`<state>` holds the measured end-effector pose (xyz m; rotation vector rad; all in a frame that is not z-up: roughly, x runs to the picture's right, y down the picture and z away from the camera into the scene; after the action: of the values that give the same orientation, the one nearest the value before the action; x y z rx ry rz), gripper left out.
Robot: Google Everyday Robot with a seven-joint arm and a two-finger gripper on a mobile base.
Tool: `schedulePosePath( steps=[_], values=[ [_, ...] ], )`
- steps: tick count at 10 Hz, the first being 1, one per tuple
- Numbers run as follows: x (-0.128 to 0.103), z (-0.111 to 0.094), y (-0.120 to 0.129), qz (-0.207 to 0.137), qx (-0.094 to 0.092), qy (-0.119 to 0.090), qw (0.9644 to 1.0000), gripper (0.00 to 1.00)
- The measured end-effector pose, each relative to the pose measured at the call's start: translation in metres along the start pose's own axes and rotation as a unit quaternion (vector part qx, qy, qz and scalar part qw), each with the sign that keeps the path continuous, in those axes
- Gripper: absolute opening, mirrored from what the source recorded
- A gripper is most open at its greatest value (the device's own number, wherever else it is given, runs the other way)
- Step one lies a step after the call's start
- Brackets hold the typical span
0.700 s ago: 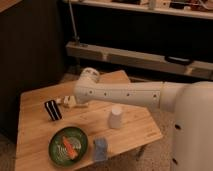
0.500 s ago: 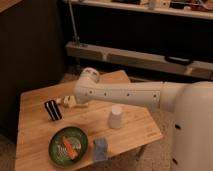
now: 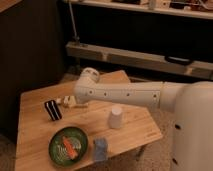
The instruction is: Place the ceramic cup over the eraser
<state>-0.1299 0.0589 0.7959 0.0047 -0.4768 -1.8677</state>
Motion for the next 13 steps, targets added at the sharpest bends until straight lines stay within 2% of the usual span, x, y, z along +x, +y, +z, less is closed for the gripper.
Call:
schedulePosePath(
  steps=[9, 11, 13],
  values=[
    [0.001, 0.0, 0.002, 0.002, 0.0, -0.002, 1.0, 0.8],
    [0.007, -0.014, 0.023, 0.016, -0.013, -0.011, 0.9997, 0.8],
    [0.016, -0.032, 0.061, 0.029, -0.026, -0.02, 0.999, 0.8]
  ],
)
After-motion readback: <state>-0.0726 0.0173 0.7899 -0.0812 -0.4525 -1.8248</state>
